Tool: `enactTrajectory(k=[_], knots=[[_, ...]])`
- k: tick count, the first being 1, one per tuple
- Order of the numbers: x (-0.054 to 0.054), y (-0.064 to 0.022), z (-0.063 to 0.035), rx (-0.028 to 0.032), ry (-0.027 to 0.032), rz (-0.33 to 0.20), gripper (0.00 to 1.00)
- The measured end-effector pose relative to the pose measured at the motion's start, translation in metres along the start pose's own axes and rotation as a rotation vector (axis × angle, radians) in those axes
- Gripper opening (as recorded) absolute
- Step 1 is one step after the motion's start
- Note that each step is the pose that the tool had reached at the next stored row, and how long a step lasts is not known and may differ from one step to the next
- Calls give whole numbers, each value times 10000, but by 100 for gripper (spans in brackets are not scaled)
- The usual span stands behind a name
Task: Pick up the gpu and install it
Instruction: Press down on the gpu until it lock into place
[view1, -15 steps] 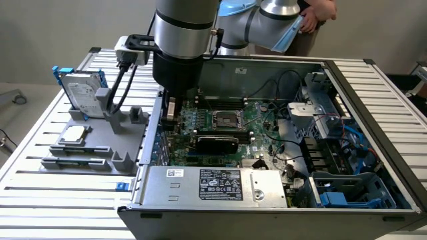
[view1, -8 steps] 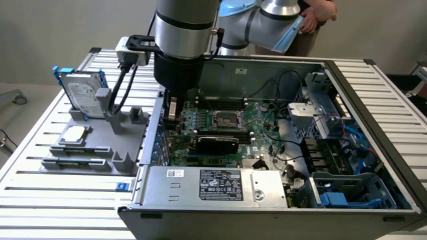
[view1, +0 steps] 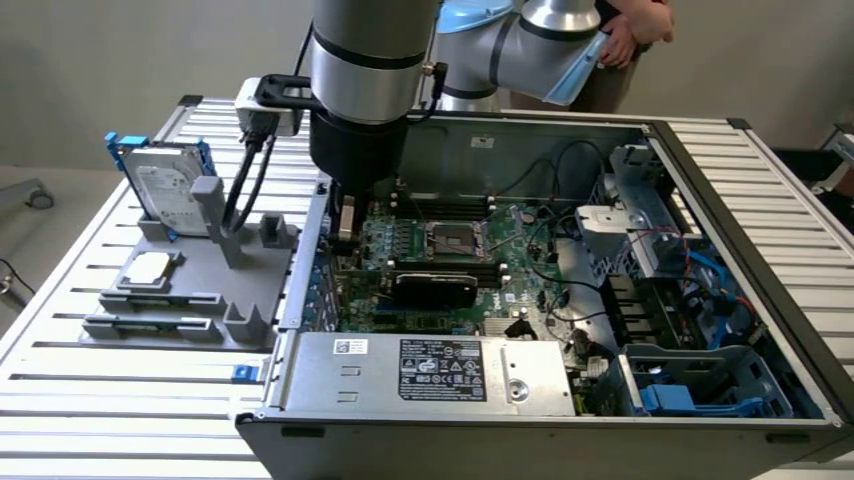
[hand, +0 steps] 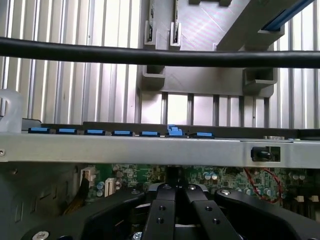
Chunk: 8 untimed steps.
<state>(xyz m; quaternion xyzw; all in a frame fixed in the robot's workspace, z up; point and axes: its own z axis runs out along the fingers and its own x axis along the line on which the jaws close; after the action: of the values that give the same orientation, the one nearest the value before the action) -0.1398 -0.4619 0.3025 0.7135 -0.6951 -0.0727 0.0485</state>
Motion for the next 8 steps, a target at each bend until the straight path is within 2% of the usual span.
enactTrajectory(k=[3, 8], knots=[[-1, 3, 1, 4, -49, 9, 11], [-2, 10, -40, 2, -50, 13, 11]])
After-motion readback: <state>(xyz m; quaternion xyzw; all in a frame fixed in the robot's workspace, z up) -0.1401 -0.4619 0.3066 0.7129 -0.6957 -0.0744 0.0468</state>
